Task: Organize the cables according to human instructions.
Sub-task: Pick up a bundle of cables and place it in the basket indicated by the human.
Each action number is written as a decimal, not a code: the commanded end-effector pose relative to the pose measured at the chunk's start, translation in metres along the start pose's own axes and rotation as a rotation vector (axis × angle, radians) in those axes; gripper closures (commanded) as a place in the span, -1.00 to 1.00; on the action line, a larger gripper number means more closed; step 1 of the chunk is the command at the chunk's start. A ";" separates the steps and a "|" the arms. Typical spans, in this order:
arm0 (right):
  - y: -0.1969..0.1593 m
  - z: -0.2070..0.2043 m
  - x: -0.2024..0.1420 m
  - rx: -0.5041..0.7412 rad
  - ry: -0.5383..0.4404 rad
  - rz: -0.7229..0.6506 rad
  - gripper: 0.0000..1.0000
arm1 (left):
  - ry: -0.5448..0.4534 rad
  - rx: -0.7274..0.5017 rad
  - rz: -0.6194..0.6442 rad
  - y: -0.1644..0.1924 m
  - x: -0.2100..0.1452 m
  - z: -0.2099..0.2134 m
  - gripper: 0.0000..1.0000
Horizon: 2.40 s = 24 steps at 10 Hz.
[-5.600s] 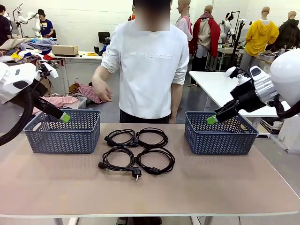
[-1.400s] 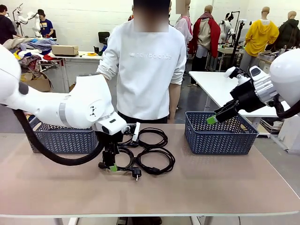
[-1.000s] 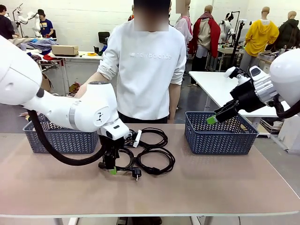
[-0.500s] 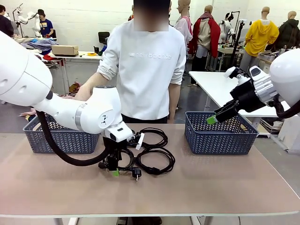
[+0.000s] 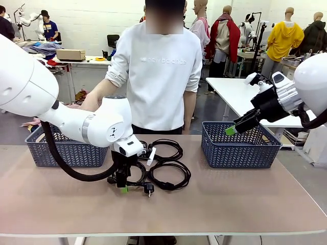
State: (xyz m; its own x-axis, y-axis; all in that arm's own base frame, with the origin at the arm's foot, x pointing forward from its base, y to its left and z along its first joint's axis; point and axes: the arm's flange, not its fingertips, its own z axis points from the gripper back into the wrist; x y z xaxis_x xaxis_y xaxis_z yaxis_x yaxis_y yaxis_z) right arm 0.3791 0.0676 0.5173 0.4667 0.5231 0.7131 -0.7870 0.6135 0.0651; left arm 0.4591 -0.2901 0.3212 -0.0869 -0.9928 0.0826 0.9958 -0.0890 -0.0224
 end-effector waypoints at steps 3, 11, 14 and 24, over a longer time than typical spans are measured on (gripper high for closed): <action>-0.002 -0.001 0.000 0.015 -0.018 0.008 -1.00 | 0.016 0.010 0.022 0.005 0.001 0.000 -0.51; -0.002 -0.001 0.000 0.015 -0.018 0.008 -1.00 | 0.006 -0.005 0.006 -0.003 -0.009 0.015 1.00; -0.002 -0.001 0.000 0.015 -0.018 0.008 -1.00 | -0.006 0.004 0.005 -0.015 -0.009 0.038 1.00; -0.002 -0.001 0.000 0.015 -0.018 0.008 -1.00 | -0.042 0.332 0.277 0.030 -0.107 0.219 1.00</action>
State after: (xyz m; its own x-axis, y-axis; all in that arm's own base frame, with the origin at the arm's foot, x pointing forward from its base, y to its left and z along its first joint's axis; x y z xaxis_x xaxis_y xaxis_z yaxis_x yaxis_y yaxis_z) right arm 0.3790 0.0675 0.5173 0.4677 0.5220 0.7133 -0.7864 0.6142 0.0662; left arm 0.5025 -0.1802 0.5270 0.1298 -0.9806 0.1470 0.9545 0.1637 0.2492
